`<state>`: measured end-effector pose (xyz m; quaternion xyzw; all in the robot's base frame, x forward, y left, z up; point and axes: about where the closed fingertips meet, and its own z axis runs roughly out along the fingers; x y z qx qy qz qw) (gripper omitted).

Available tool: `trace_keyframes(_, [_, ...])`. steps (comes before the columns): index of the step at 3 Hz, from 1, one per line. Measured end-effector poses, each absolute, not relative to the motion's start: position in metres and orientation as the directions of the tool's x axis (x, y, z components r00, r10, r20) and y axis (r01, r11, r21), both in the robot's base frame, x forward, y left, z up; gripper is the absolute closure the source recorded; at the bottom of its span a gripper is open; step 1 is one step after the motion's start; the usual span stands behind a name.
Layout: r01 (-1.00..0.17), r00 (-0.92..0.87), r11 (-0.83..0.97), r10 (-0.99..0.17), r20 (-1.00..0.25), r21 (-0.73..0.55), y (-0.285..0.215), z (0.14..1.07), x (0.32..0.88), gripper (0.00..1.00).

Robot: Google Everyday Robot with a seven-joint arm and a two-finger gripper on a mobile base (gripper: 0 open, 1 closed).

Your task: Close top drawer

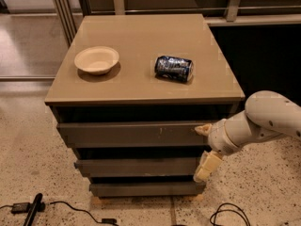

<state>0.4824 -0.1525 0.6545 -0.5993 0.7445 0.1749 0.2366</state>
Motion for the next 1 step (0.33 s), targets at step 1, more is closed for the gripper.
trace_keyframes(1, [-0.975,-0.17,0.22,-0.81,-0.562,-0.023,-0.1525,0.6545,0.4824,0.0])
